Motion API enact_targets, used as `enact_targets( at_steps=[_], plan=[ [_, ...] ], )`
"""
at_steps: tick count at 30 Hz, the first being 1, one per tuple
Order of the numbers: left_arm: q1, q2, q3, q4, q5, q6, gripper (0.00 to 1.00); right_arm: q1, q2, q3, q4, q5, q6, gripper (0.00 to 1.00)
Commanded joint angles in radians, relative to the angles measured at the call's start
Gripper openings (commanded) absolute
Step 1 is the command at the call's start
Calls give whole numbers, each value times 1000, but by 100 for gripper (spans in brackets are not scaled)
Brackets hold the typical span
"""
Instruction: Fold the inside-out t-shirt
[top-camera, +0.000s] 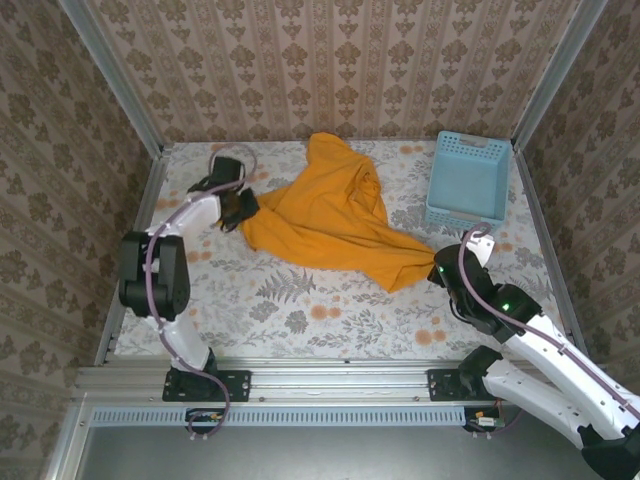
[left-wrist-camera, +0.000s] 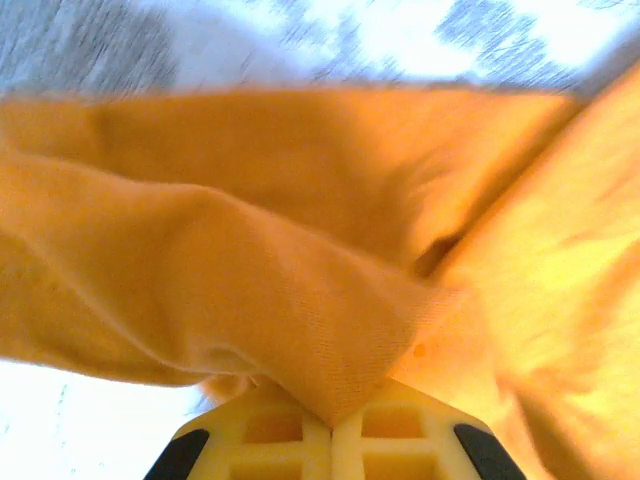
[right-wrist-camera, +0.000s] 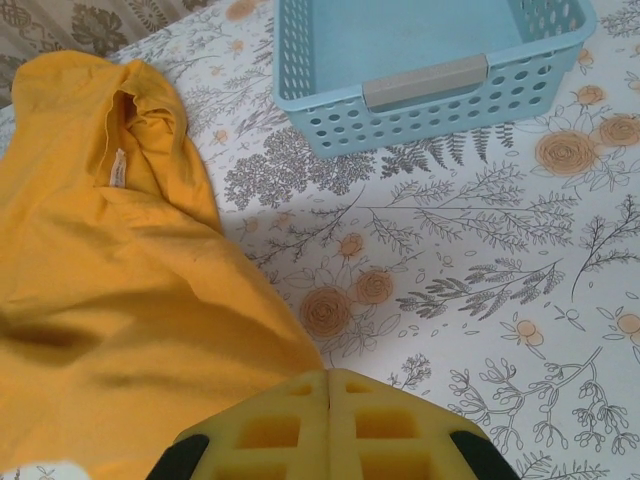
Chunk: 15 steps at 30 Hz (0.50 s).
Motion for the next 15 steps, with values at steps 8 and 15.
enact_targets(
  at_steps=[8,15],
  plan=[
    [-55,54,156,-196,-94,103,67,-17,56,142,-16,-34,-103,0],
    [-73,-273,-185,-30,-55,47,73,-23,97,174,11,-66,-137,0]
  ],
)
